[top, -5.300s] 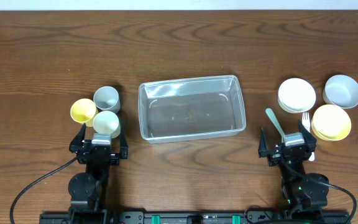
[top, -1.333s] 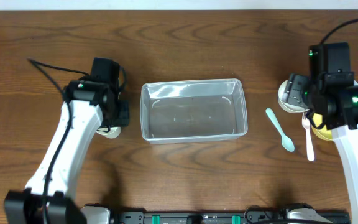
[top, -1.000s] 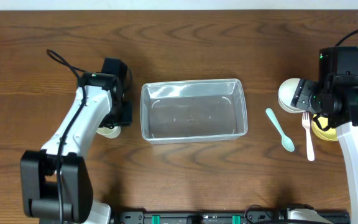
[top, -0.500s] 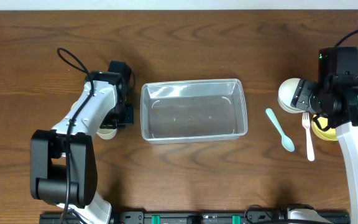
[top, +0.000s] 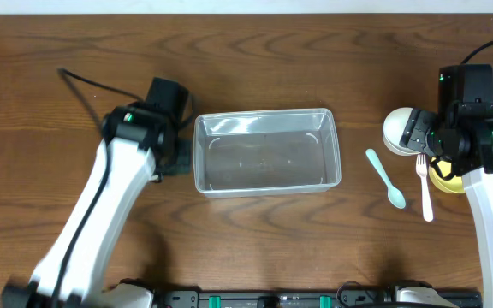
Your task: Pack container
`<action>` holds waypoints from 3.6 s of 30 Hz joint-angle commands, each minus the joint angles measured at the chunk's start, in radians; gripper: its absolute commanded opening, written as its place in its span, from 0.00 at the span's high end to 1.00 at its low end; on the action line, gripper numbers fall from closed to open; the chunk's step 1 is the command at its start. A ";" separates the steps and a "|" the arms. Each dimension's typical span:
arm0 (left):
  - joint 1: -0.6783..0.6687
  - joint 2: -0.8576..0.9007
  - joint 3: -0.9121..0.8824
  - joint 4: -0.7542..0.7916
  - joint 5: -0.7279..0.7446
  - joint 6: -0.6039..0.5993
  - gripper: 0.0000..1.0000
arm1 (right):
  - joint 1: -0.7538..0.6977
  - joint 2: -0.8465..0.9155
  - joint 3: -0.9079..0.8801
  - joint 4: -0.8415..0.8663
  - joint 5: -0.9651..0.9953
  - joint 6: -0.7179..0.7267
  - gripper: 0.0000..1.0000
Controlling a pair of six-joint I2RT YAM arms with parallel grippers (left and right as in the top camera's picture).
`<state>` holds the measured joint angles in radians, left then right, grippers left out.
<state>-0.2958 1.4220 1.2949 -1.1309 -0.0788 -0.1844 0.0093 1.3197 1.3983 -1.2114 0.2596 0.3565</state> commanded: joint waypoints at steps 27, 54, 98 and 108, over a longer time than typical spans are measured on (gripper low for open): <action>-0.174 0.411 0.074 0.364 0.121 0.019 0.94 | -0.008 0.001 -0.006 -0.004 0.014 0.009 0.22; -0.120 0.097 0.282 0.179 -0.152 0.053 0.34 | -0.008 0.001 -0.006 -0.004 0.013 0.002 0.22; 0.150 0.400 0.241 0.070 -0.015 0.059 0.94 | -0.008 0.001 -0.006 -0.015 0.013 0.002 0.21; 0.007 0.016 0.245 -0.040 0.140 0.050 0.95 | -0.008 0.001 -0.006 -0.011 0.013 0.002 0.21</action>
<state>-0.2314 1.4891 1.5219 -1.1568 -0.0097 -0.1314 0.0093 1.3197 1.3972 -1.2221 0.2600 0.3561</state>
